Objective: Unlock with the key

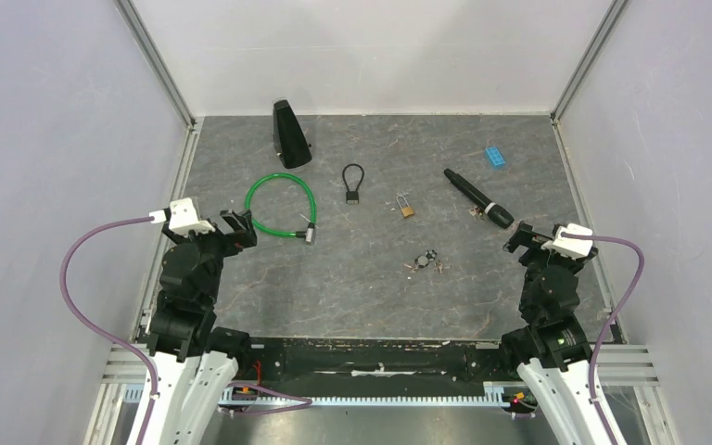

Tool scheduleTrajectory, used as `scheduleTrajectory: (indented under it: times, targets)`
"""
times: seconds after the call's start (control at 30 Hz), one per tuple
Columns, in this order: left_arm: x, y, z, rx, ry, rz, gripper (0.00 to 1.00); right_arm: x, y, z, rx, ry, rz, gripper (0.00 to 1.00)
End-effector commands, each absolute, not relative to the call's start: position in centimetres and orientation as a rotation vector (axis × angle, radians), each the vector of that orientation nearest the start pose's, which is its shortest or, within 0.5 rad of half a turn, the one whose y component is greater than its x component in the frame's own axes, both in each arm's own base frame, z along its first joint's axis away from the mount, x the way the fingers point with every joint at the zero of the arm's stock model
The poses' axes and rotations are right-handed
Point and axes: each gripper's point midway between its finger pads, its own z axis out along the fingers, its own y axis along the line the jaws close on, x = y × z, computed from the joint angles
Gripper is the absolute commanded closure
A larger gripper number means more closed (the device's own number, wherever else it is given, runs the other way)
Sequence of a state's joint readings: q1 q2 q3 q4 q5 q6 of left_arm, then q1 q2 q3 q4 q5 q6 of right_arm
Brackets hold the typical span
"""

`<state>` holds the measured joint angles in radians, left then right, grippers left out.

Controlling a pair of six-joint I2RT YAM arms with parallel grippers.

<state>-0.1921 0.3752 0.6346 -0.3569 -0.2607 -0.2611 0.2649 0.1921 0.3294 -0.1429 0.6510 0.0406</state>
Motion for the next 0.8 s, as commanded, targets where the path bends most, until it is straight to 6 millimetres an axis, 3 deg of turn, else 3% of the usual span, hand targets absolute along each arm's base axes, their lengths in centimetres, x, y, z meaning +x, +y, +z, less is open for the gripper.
scheduleTrajectory:
  times: [0.0, 0.43, 0.6, 0.77]
  targets:
    - [24.2, -1.2, 27.7, -0.254, 1.607, -0.138, 0.02, 23.3, -4.3, 21.9, 0.315, 1.525, -0.259, 0.02]
    - [24.1, -1.2, 27.9, -0.258, 1.599, -0.142, 0.02, 23.9, -3.1, 21.6, 0.273, 1.559, -0.204, 0.02]
    - [23.6, -1.0, 28.2, -0.263, 1.581, -0.147, 0.02, 25.3, -1.4, 20.8, 0.233, 1.669, -0.145, 0.02]
    - [23.0, -0.7, 28.8, -0.273, 1.553, -0.146, 0.02, 27.5, 2.1, 18.6, 0.108, 1.835, -0.037, 0.02]
